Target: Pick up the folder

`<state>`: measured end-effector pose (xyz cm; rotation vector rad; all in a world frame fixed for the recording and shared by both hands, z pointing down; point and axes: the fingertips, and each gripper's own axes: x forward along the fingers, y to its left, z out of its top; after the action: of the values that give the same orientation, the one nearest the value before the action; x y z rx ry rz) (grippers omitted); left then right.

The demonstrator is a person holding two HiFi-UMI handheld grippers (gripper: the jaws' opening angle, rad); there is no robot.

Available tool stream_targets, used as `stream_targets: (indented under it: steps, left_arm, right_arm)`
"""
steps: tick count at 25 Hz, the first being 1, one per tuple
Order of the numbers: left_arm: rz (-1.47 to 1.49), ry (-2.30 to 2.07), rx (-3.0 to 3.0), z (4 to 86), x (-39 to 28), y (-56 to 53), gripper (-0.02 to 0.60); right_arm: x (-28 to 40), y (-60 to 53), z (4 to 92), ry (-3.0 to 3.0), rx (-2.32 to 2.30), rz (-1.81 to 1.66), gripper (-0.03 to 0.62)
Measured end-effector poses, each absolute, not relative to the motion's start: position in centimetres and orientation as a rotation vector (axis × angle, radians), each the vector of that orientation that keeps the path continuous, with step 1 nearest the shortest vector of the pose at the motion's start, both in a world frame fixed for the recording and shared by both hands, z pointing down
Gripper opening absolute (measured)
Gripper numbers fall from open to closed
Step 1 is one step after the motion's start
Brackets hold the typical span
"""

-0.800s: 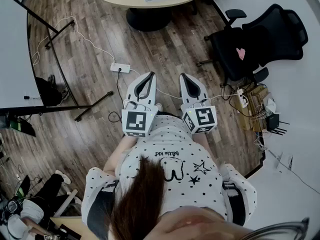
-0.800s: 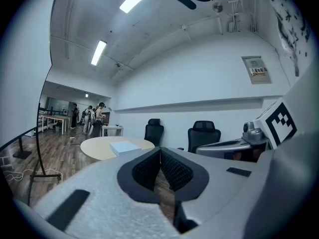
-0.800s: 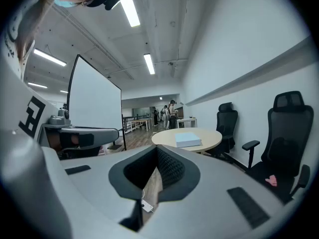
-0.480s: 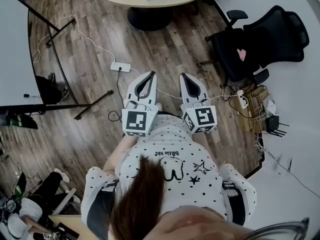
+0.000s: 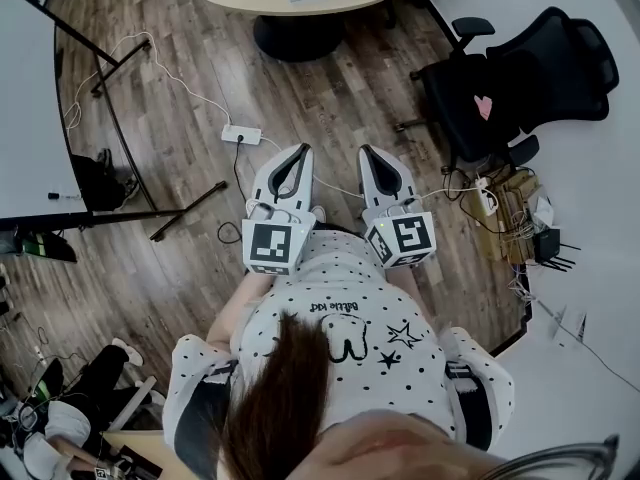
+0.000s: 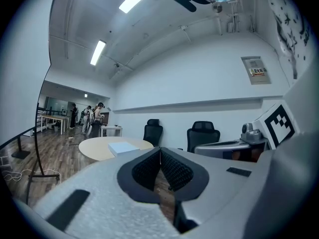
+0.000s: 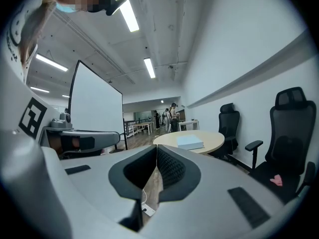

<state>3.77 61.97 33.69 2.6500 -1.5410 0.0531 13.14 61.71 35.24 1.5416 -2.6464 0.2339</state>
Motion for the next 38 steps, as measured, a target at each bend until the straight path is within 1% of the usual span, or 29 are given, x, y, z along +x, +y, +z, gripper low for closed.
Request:
stream_targets:
  steps: [10,26,38]
  left_arm:
    - [0.061,-1.505,2.628,34.6,2.3,59.9,0.018]
    - [0.045,-1.485,2.641,33.7,-3.7,49.0,0.018]
    - [0.065,-1.44,2.591,35.7,-4.3,45.6,0.018]
  right_arm:
    - [11.8,59.5,36.5,-2.62,1.537,0.303,0.006]
    - [7.2,49.2,36.0,-2.581,1.577,0.328,0.006]
    - [8.0,46.3,38.1,-2.507,1.621,0.405,0.006]
